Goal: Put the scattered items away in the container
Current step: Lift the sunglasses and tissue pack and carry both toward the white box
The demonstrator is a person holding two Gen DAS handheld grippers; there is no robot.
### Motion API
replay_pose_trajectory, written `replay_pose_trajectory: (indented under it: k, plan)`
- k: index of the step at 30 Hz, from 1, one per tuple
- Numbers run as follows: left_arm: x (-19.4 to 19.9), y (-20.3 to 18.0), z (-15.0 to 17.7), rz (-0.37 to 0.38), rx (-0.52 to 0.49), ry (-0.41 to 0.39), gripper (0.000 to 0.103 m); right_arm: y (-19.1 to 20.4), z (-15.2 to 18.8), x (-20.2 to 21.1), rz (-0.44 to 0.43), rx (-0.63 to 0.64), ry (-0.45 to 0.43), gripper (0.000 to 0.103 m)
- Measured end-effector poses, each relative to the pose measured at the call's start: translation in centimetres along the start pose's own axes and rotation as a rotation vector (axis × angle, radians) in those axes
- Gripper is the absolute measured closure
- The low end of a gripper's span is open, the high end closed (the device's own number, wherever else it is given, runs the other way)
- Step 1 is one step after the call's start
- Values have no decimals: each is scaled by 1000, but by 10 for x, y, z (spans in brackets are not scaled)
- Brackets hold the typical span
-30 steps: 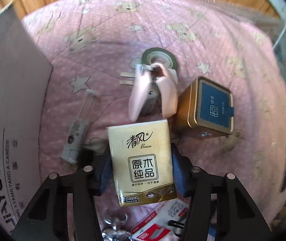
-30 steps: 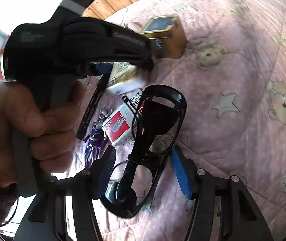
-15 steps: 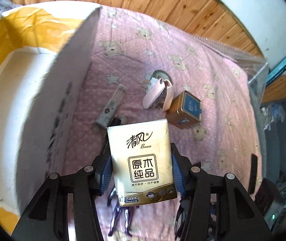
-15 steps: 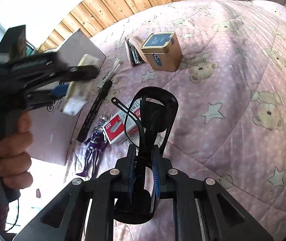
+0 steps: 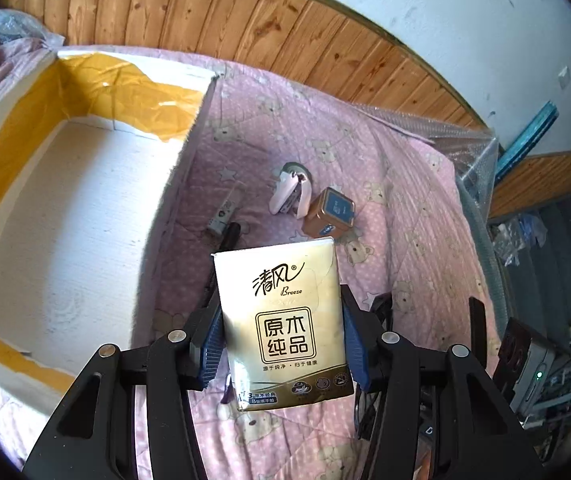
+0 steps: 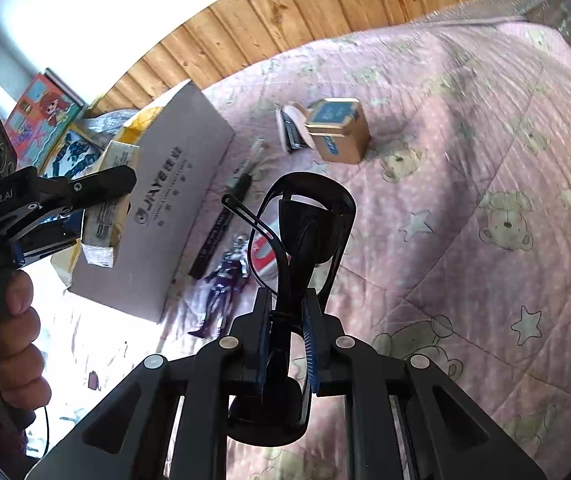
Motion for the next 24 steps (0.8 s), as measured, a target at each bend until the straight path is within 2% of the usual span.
replay_pose_trajectory:
  k: [11, 24]
  plan:
    - [47, 22, 8, -19, 1, -93, 50, 50, -10, 17, -26, 138, -19, 87]
    - [59, 44, 8, -165, -29, -154, 50, 92, -11, 8, -19, 228, -5, 87]
Point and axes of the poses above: each gripper's, at about its wrist camera, not at the fingertips, and x roughly against the way its jaws point, y to its left, z to its underside, the point moved 1 cm from there along -x, roughly the way its jaws point, and after that the axes turned 12 degrees about -z, right-handed, at the moved point
